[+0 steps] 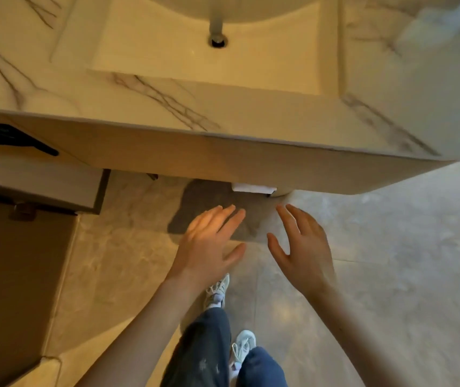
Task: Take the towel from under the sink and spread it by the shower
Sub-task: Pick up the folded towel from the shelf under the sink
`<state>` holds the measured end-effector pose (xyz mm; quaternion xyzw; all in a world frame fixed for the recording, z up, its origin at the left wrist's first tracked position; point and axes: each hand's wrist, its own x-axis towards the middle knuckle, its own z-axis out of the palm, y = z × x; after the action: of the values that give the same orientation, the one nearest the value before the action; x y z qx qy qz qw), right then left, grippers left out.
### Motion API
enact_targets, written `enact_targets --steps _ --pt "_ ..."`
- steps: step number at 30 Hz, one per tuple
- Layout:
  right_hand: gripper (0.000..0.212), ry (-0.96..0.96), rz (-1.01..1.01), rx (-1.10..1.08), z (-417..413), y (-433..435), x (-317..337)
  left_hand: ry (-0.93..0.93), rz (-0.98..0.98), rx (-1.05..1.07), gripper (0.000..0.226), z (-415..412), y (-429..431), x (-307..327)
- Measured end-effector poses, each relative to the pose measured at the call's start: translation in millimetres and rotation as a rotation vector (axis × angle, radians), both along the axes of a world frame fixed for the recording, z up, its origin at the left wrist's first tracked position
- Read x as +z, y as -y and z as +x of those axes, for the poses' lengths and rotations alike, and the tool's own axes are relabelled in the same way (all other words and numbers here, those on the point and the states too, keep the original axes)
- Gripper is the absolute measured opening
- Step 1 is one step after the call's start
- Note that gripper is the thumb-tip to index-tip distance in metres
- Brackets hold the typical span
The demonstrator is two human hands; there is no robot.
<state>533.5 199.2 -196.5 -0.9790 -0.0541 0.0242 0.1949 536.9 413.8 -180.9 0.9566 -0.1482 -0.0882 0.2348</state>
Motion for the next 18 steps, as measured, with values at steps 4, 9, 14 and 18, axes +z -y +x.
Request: enact_targets --steps 4,9,14,18 --pt "0.055 0.025 -0.004 0.028 4 9 -102 0.016 -0.017 0.000 0.057 5 14 -100" --pt "0.057 -0.007 -0.042 0.014 17 22 -241 0.041 0.012 -0.008 0.059 33 13 -243" --pt "0.058 -0.010 -0.135 0.000 47 31 -377 0.017 0.078 0.036 0.064 72 9 -381" --pt "0.064 0.018 -0.184 -0.047 69 39 -458 0.015 0.007 0.081 0.066 97 -5 -473"
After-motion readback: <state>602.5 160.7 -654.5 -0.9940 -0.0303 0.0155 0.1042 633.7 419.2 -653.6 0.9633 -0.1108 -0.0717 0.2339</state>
